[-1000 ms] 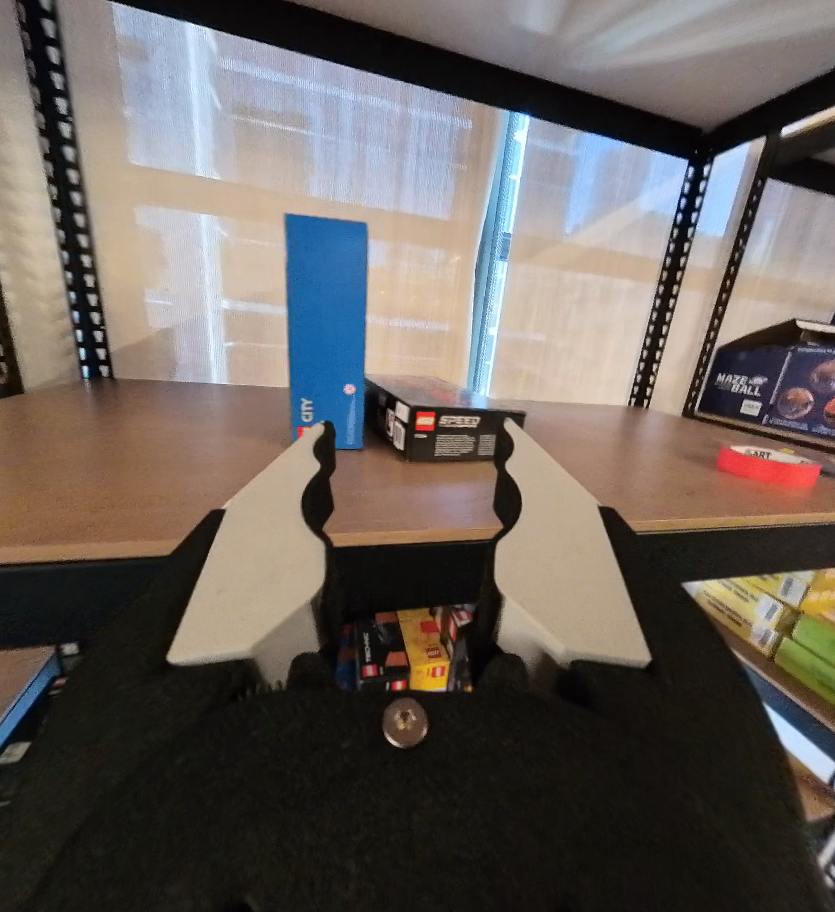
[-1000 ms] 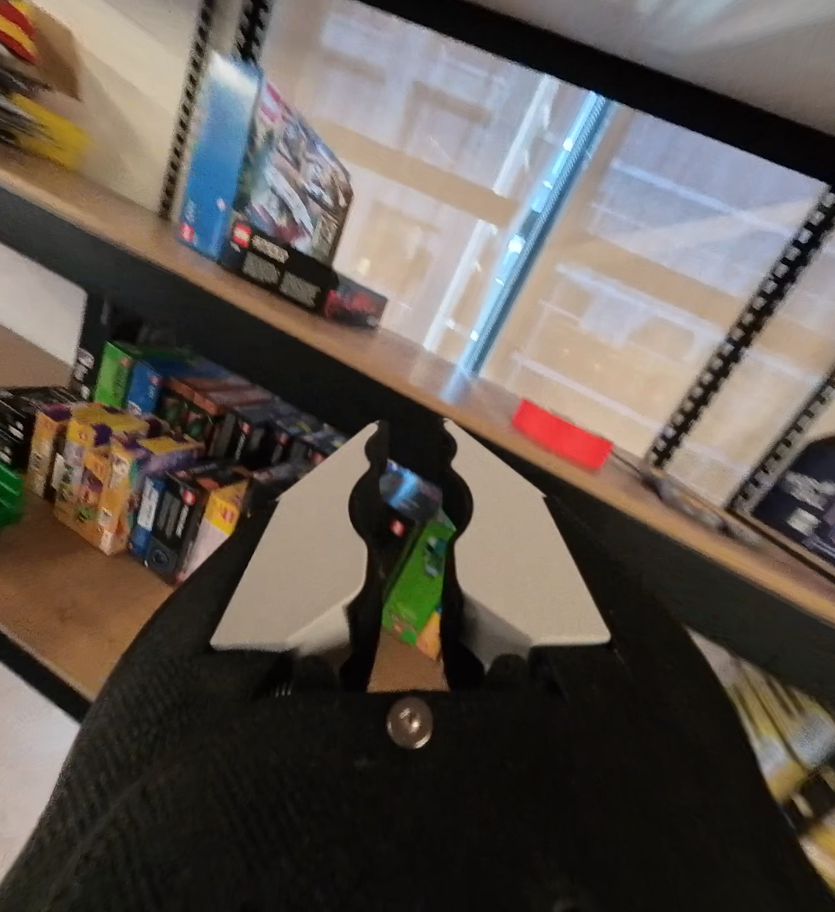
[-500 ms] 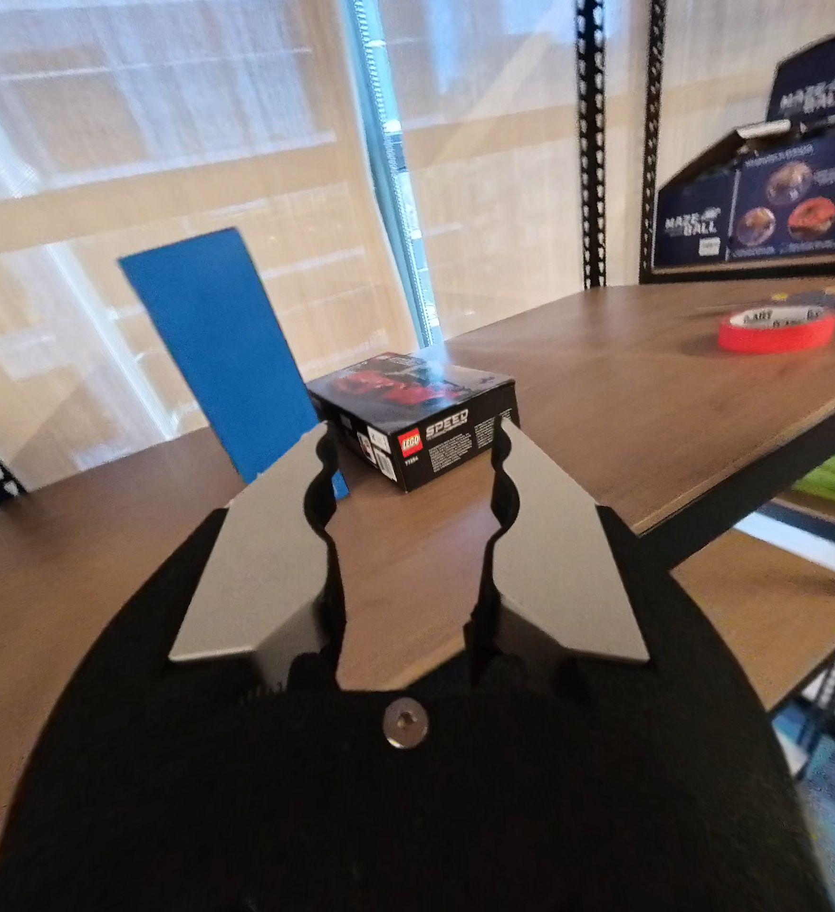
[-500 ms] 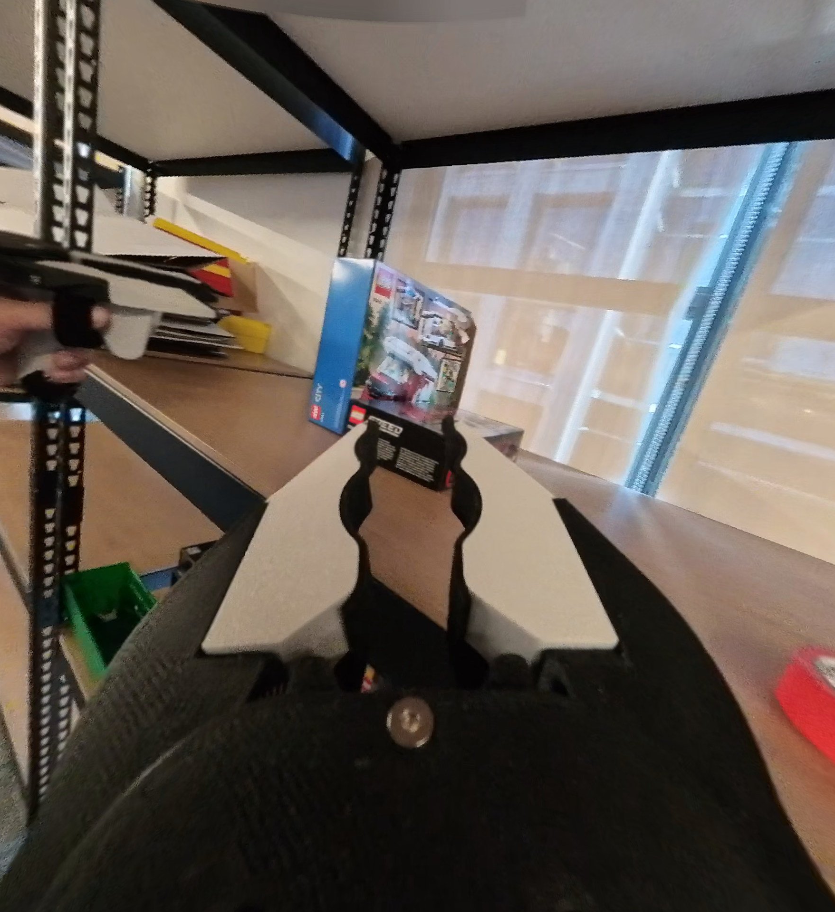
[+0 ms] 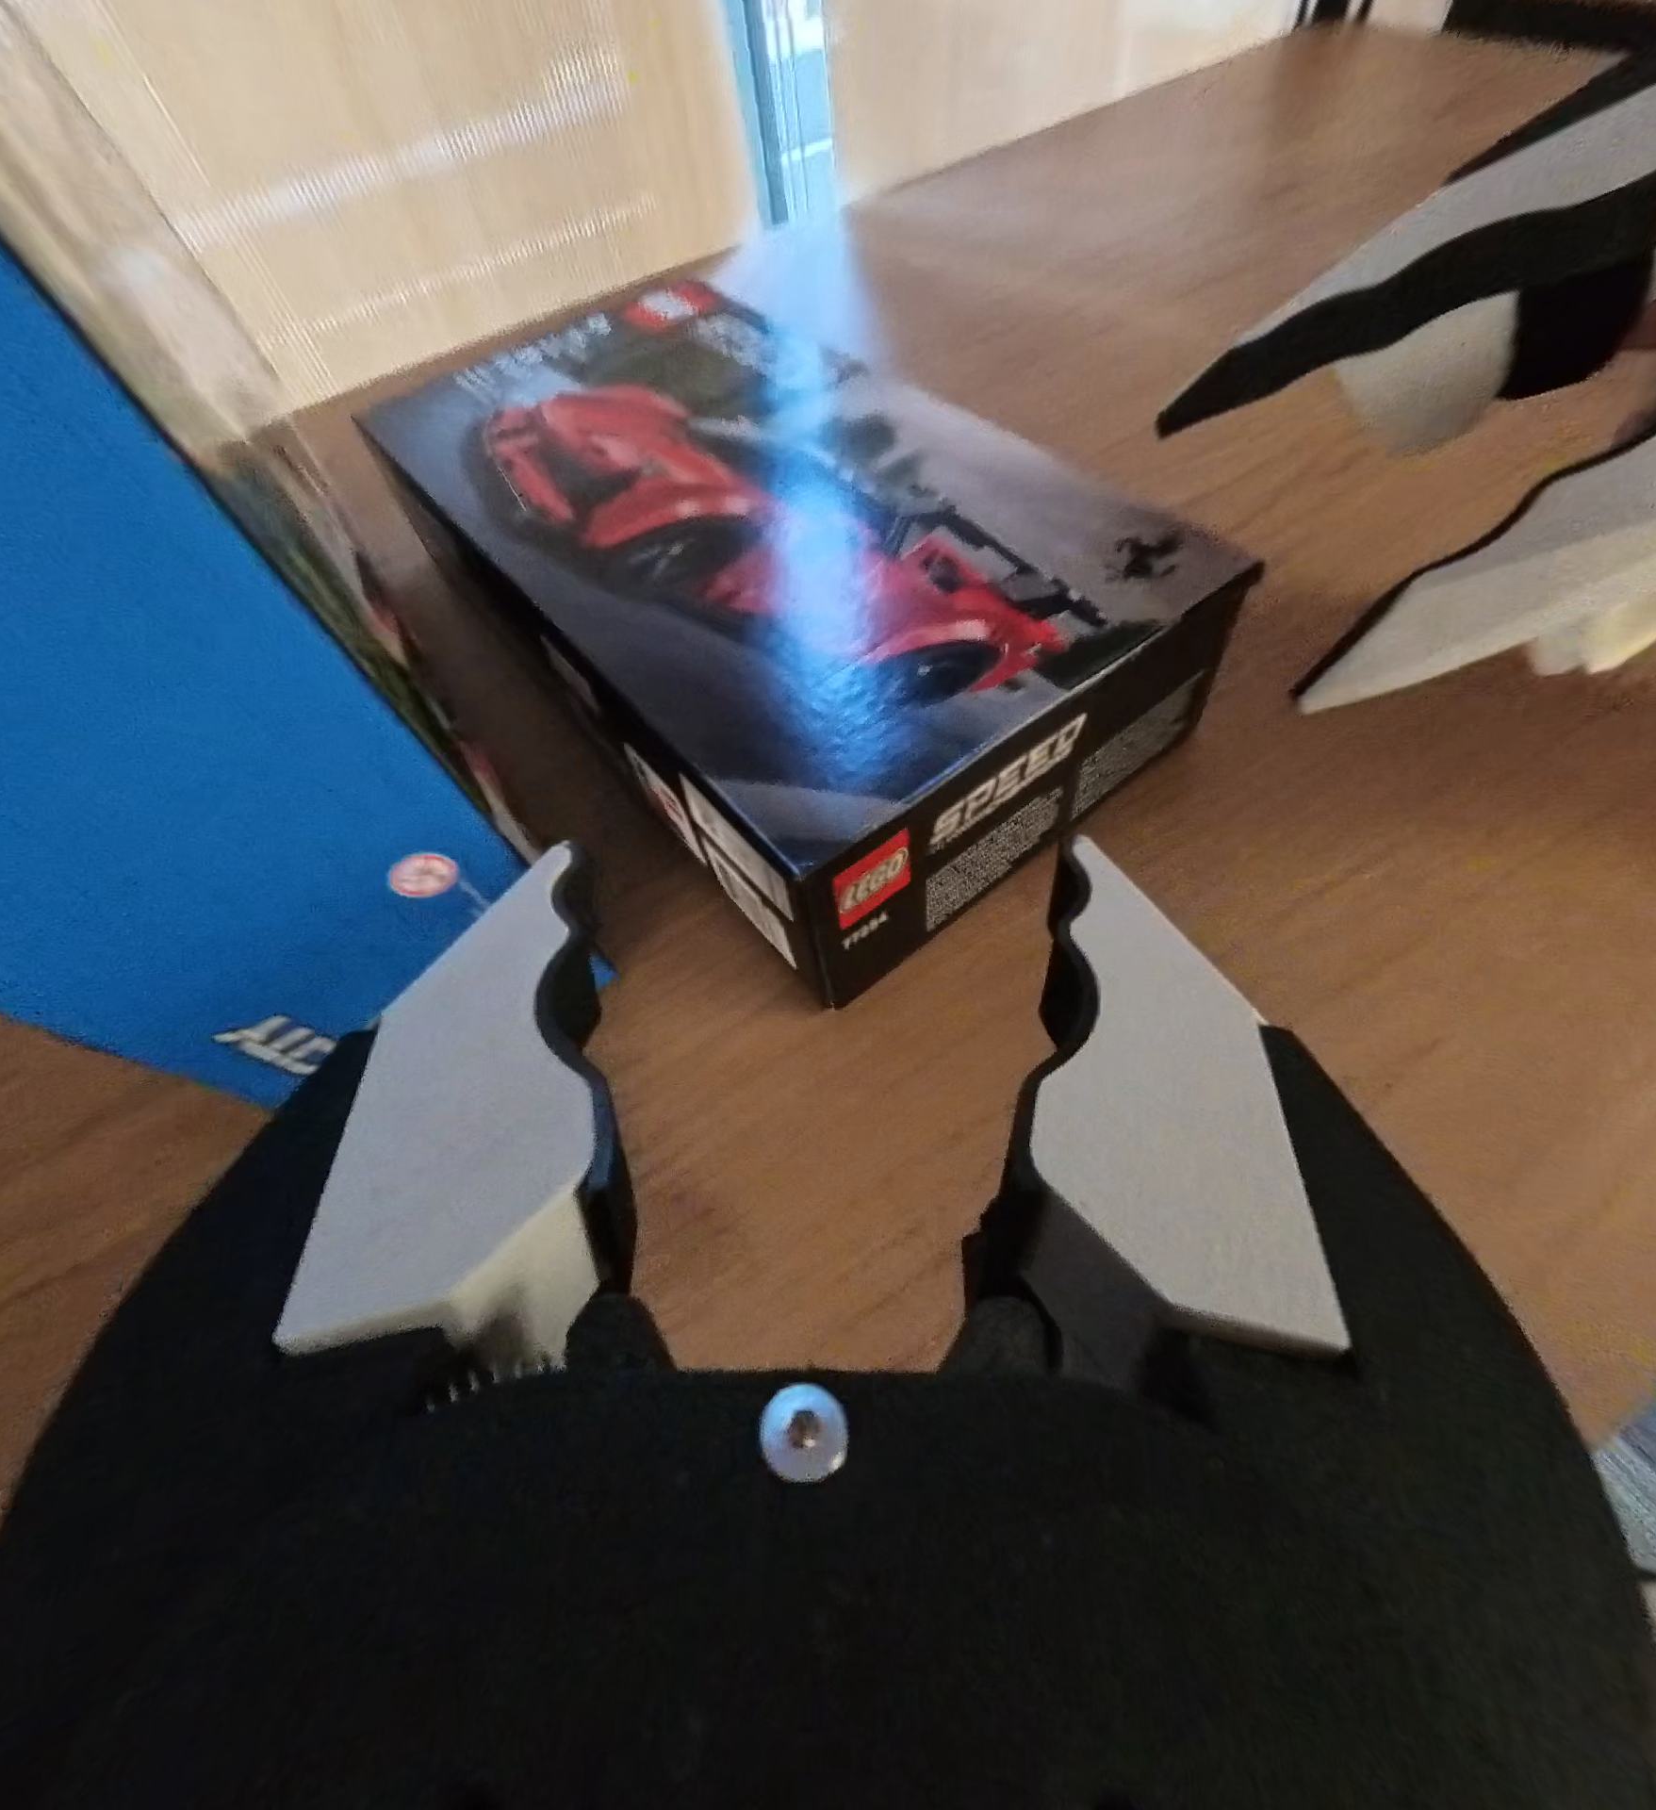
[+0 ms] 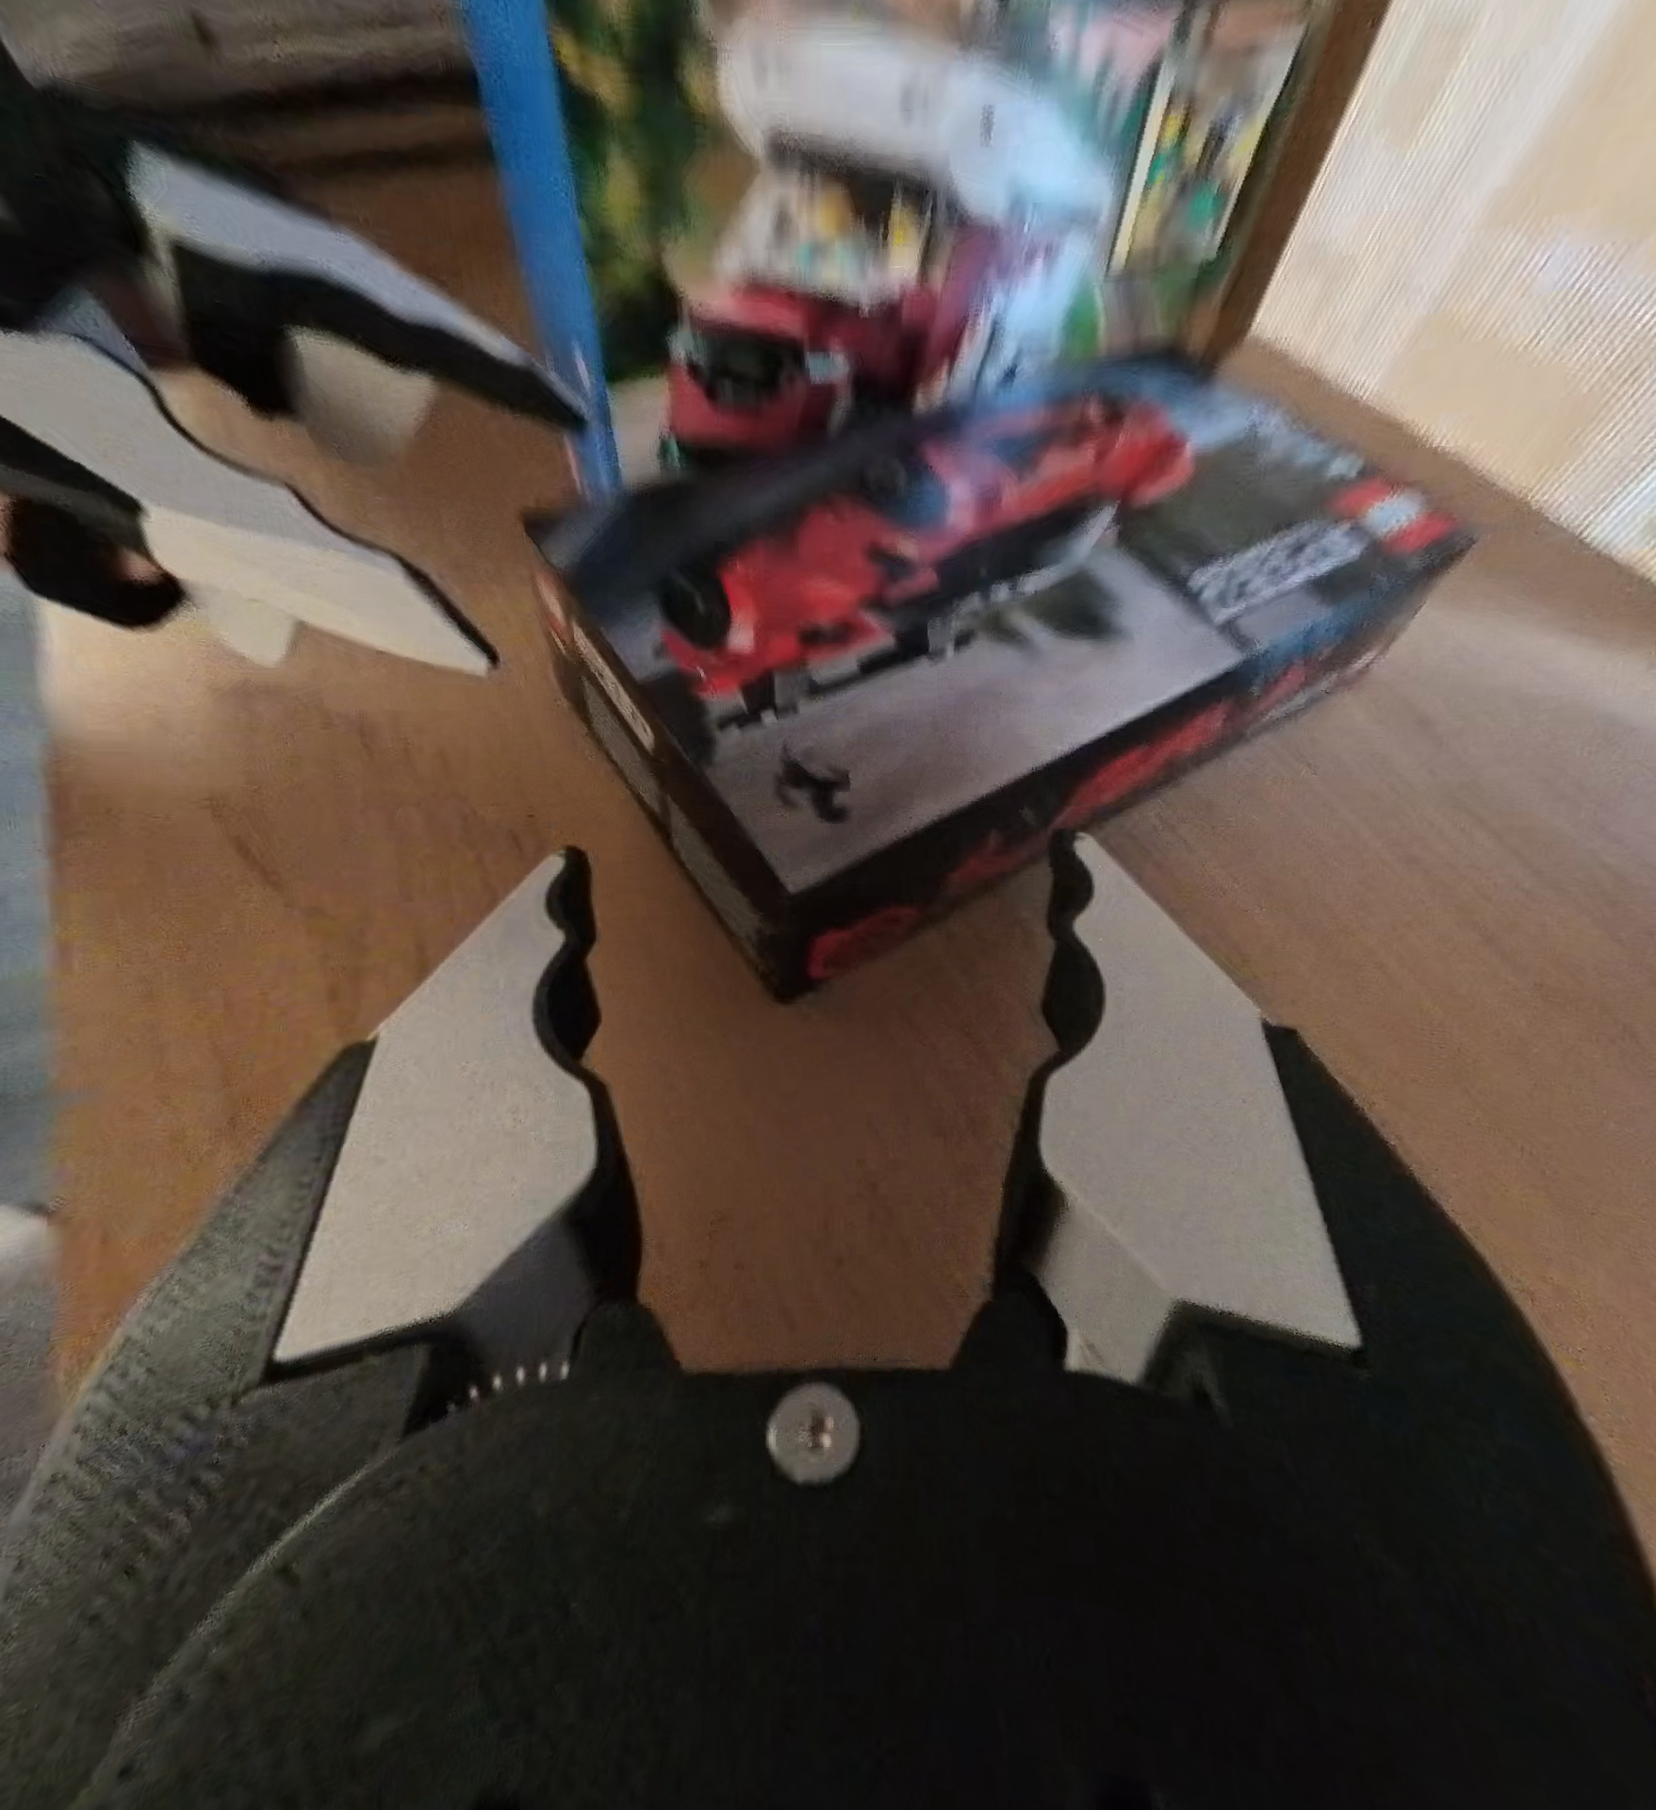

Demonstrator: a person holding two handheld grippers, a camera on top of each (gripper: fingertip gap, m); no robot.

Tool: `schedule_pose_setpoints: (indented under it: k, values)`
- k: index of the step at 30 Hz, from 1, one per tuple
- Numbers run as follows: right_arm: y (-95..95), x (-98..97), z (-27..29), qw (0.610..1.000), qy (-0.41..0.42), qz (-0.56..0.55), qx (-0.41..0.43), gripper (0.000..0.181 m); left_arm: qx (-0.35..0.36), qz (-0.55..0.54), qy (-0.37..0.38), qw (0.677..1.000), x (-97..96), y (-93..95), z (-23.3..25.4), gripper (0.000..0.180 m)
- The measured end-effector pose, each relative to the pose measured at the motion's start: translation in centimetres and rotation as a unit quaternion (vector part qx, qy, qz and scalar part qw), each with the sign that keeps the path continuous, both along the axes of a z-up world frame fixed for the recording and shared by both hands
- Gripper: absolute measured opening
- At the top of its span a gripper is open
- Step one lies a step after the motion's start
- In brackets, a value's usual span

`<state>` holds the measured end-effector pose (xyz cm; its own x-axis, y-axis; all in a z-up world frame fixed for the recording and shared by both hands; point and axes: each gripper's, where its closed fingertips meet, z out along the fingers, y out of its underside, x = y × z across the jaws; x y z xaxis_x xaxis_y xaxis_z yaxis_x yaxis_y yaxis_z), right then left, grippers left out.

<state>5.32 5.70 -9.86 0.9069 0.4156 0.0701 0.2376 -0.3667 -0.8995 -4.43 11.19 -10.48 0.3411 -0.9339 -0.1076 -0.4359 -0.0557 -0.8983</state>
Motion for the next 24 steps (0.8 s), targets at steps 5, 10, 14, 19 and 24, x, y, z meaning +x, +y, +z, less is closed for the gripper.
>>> schedule_pose_setpoints:
  k: [5, 10, 14, 19, 24]
  values:
    - [1.6, -0.4, -3.4, 0.997, -0.004, -0.016, -0.082, 0.063, -0.026, -0.01, 0.023, 0.999, 1.6, -0.4, -1.9, 0.081]
    - [-1.9, -2.6, -3.5, 0.996, -0.008, -0.02, -0.088, 0.066, -0.005, 0.014, 0.051, 0.999, 0.6, -2.8, -2.2, 0.08]
    - [-8.7, -5.5, -3.7, 0.994, -0.07, 0.016, -0.083, 0.07, 0.016, -0.047, 0.036, 0.998, -1.5, -7.2, -1.9, 0.082]
    - [-13.1, -5.3, -0.4, 0.99, -0.048, 0.126, -0.038, 0.061, 0.039, 0.202, -0.013, 0.978, -9.6, -0.6, -0.4, 0.045]
    - [-5.6, 9.1, 4.1, 0.998, -0.008, -0.067, 0.02, 0.088, -0.12, 0.075, -0.213, 0.967, -6.6, -7.8, 2.4, 0.062]
